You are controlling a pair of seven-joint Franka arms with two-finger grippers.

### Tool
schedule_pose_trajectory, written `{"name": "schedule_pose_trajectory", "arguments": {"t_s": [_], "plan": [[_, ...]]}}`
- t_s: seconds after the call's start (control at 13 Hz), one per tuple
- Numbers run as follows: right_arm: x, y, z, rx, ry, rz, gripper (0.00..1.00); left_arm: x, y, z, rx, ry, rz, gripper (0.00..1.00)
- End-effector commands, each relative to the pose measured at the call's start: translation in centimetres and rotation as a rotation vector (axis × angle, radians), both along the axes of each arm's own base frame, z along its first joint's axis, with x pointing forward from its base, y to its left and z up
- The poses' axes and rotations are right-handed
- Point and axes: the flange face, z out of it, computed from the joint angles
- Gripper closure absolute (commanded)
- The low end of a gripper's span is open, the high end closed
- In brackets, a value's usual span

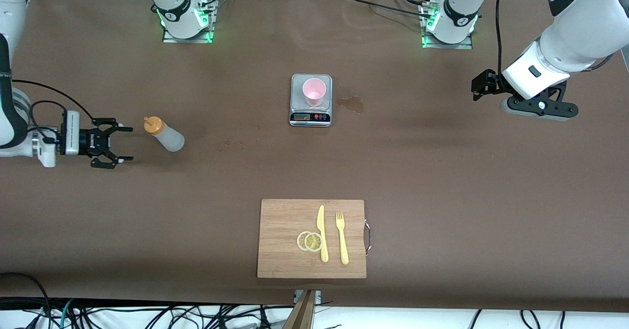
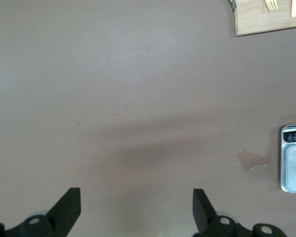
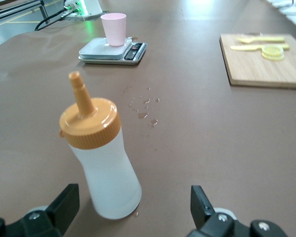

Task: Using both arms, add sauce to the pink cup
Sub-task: 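Reach the right gripper to the orange-capped sauce bottle and grasp it, then lift the sauce bottle with the right gripper toward the scale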

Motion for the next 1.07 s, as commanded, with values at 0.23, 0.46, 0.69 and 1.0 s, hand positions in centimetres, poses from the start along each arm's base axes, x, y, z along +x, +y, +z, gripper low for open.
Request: {"name": "schedule_pose_trajectory", "arguments": {"t_s": [0.23,0.46,0.69,1.0], "plan": [[-3.1,1.7,-6.2,0.166,-0.007,0.088,0.0,-0.5,0.0,0.5,-0.018,0.008,-0.006,0.0],[-4.6,3.1,-9.0,0.22,0.028,0.115,0.0,-0.5,0.0,0.4,-0.017,0.01,-0.008,0.0],[-5.8,5.6,-9.7,0.332,0.055,0.115,0.0,-0.5,0.0,0.5,-0.019,0.009,-0.007,0.0],[-6.4,6.5,-10.0,0.392,0.079,0.113,0.0,-0.5,-0.1,0.5,-0.021,0.009,-0.007,0.0]]}}
